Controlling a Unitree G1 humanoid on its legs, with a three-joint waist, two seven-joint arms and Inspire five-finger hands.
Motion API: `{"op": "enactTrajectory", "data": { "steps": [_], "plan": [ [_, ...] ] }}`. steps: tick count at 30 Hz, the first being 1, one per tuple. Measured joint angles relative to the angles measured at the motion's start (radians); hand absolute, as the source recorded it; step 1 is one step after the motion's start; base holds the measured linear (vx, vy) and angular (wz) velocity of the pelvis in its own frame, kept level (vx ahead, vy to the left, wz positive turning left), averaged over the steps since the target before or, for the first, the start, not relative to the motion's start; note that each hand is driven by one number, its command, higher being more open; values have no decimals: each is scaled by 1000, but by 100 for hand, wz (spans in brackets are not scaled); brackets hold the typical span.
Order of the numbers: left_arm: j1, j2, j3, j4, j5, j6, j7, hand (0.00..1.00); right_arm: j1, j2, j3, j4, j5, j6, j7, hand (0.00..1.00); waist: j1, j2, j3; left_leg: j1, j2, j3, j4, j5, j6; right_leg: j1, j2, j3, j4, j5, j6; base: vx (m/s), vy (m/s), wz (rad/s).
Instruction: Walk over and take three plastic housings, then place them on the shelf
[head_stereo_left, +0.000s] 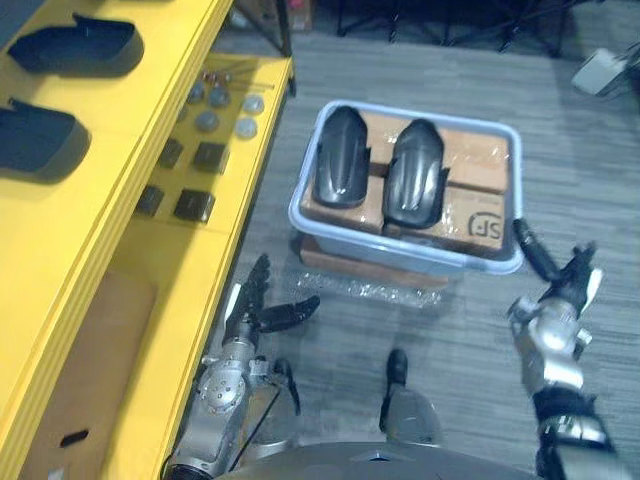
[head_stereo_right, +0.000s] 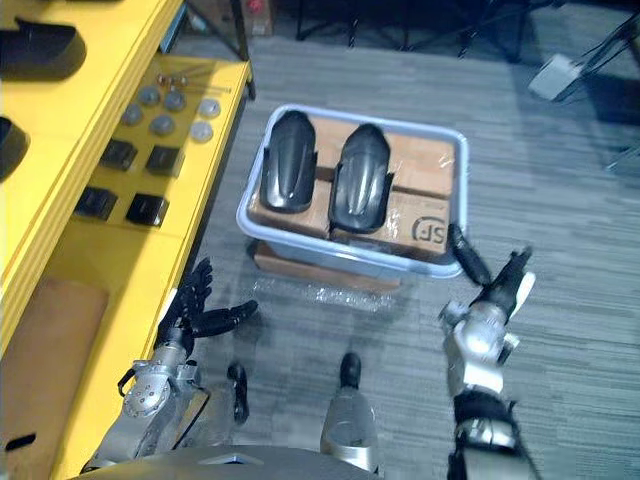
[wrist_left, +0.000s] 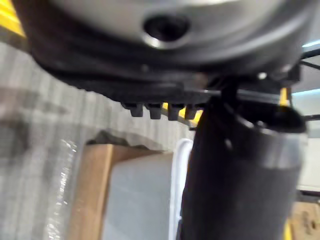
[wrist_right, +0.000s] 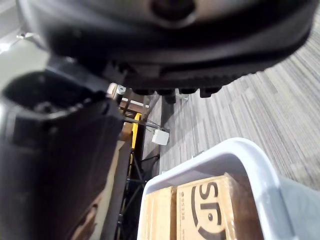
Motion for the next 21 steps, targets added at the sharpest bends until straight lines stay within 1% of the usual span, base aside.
{"op": "enactTrajectory", "data": {
  "steps": [1, 2, 3, 4, 5, 6, 7, 8, 9, 10, 12, 14, 15, 17, 18, 20, 21],
  "plan": [
    [0, 2, 4, 0, 0, -1, 0, 100, -46, -42, 0, 24, 0, 12, 8, 100, 6, 8, 20, -13, -2, -8, 10, 2, 2, -2, 0, -6, -9, 10, 0, -113, 12, 20],
    [7, 0, 6, 1, -1, -2, -2, 100, -118, -102, 2, 56, 0, 33, 12, 100, 25, 23, 39, -41, -5, -23, 20, 5, 6, -11, -1, -20, -16, 19, 0, -91, 7, 23],
    [8, 0, 6, 2, -3, -3, -2, 100, -148, -121, 5, 76, 0, 37, 13, 100, 28, 26, 42, -51, -6, -26, 26, 6, 6, -17, -1, -24, -17, 22, 0, -84, 12, 24],
    [6, -2, 4, 11, -4, -5, -1, 100, -209, -152, 10, 114, 0, 53, 16, 100, 44, 33, 49, -67, -8, -32, 30, 8, 7, -25, -1, -30, -17, 25, 0, -34, 10, 12],
    [3, -3, 2, 21, -8, -7, 0, 100, -233, -167, 17, 132, 0, 57, 15, 100, 53, 37, 51, -74, -8, -34, 33, 9, 8, -29, -1, -33, -17, 25, -1, -43, 11, 21],
    [-2, -11, -9, 54, -20, -18, 5, 100, -294, -200, 39, 168, -1, 65, 13, 100, 60, 50, 63, -94, -9, -50, 51, 7, 9, -34, -1, -50, -9, 25, 0, -35, 14, 18],
    [-3, -17, -12, 72, -33, -23, 9, 100, -315, -208, 47, 176, -3, 66, 10, 100, 64, 52, 64, -106, -9, -54, 57, 6, 10, -46, -1, -54, -2, 25, 0, -43, 25, 12],
    [-10, -38, -15, 118, -59, -24, 26, 100, -359, -220, 51, 176, -8, 74, 0, 100, 83, 57, 72, -133, -8, -56, 71, 6, 9, -75, -4, -59, 16, 25, -1, -40, 30, 2],
    [-15, -48, -15, 139, -62, -24, 33, 100, -374, -227, 55, 176, -8, 77, -2, 100, 86, 61, 77, -146, -8, -61, 82, 6, 10, -83, -5, -65, 24, 25, -1, -41, 33, 3],
    [-25, -63, -15, 174, -78, -24, 44, 100, -403, -245, 67, 176, -10, 99, -5, 100, 97, 68, 94, -160, -8, -71, 95, 4, 12, -99, -9, -80, 46, 23, -2, -41, 30, 6],
    [-32, -73, -14, 197, -79, -24, 56, 100, -433, -258, 69, 176, -13, 129, -5, 100, 112, 70, 109, -179, -10, -72, 106, 3, 14, -123, -16, -98, 70, 20, -6, -65, 37, 2],
    [-39, -80, -14, 206, -81, -26, 58, 100, -475, -283, 97, 176, -41, 190, -12, 100, 131, 78, 141, -195, -14, -76, 124, 0, 19, -144, -28, -118, 103, 15, -9, -98, 51, 3],
    [-39, -83, -14, 207, -82, -27, 57, 100, -482, -295, 107, 176, -49, 206, -12, 100, 136, 81, 143, -206, -16, -76, 130, -1, 21, -155, -33, -128, 114, 10, -11, -94, 46, 4],
    [-39, -97, -14, 209, -92, -32, 61, 100, -528, -332, 133, 178, -51, 266, -11, 100, 141, 89, 147, -245, -33, -79, 135, 5, 30, -205, -58, -136, 158, -6, -8, -87, 52, 10],
    [-39, -100, -15, 211, -92, -34, 61, 100, -537, -339, 139, 181, -60, 274, -11, 100, 141, 93, 149, -252, -37, -80, 137, 7, 32, -215, -64, -140, 167, -8, -8, -59, 51, 14],
    [-39, -110, -24, 214, -88, -46, 63, 100, -553, -378, 173, 184, -131, 292, -12, 100, 149, 113, 158, -279, -46, -86, 154, 10, 37, -249, -82, -148, 212, -22, -8, -56, 50, 10],
    [-39, -114, -23, 214, -87, -48, 69, 100, -560, -386, 183, 184, -131, 295, -12, 100, 149, 115, 158, -287, -49, -86, 155, 13, 39, -264, -87, -149, 226, -26, -8, -63, 46, 4]
  ]
}}
